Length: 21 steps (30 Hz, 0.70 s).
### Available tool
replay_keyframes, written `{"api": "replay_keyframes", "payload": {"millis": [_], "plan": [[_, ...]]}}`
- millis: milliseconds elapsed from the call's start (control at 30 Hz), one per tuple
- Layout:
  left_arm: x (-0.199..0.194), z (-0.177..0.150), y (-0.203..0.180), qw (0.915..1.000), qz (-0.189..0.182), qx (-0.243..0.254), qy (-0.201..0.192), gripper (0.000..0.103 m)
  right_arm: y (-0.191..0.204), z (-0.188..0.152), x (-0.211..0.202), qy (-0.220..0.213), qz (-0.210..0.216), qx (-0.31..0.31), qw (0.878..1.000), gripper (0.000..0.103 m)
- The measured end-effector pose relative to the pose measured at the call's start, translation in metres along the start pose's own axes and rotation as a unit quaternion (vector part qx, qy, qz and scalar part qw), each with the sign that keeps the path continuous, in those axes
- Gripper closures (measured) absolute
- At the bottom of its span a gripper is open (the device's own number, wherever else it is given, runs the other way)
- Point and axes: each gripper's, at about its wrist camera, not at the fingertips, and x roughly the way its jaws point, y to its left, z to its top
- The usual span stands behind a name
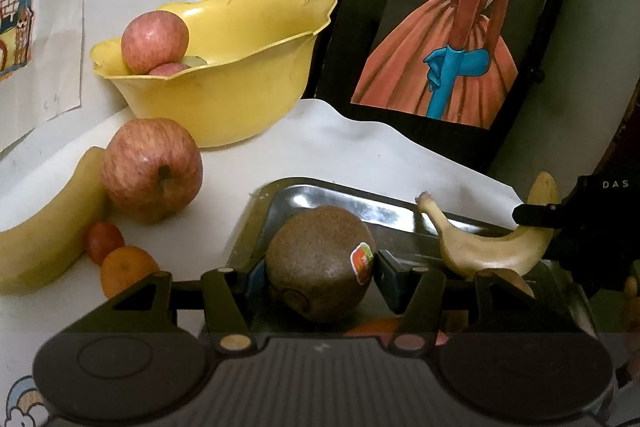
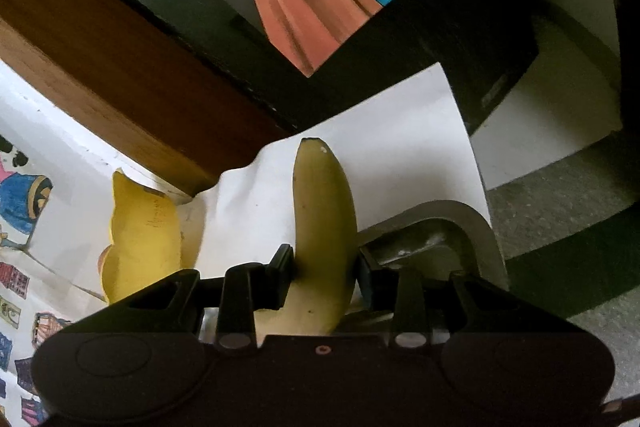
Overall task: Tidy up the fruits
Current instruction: 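Carry the kiwi with the left tool to the tray while the right tool carries the banana there, then open the left tool to drop the kiwi in the tray while the right tool releases the banana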
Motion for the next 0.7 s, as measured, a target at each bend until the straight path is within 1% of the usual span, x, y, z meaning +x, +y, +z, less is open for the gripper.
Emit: {"api": "replay_keyframes", "payload": {"millis": [33, 133, 300, 400, 567, 633, 700], "plan": [[0.0, 0.0, 0.0, 1.0, 0.0, -0.001, 0.001, 0.042, 0.001, 0.0, 0.0, 0.003, -0.003, -0.002, 1.0, 0.065], [-0.003, 0.0, -0.004, 0.9999, 0.002, 0.009, -0.012, 0.043, 0.003, 0.001, 0.0, 0.012, -0.016, -0.007, 1.0, 0.057], [-0.009, 0.0, -0.007, 0.9998, 0.002, 0.012, -0.016, 0.043, 0.008, 0.0, -0.002, 0.023, -0.033, -0.025, 0.999, 0.055], [-0.011, 0.0, -0.007, 0.9998, 0.005, 0.01, -0.015, 0.042, 0.012, -0.001, -0.006, 0.029, -0.032, -0.031, 0.999, 0.049], [-0.024, 0.0, -0.007, 0.9996, 0.003, 0.004, -0.027, 0.035, 0.023, -0.005, -0.017, 0.034, -0.027, -0.049, 0.998, 0.034], [-0.032, 0.001, -0.008, 0.9994, 0.0, 0.004, -0.035, 0.032, 0.027, -0.007, -0.022, 0.034, -0.026, -0.054, 0.998, 0.031], [-0.043, 0.0, -0.009, 0.9989, -0.001, 0.006, -0.046, 0.025, 0.03, -0.009, -0.029, 0.033, -0.024, -0.058, 0.997, 0.028]]}}
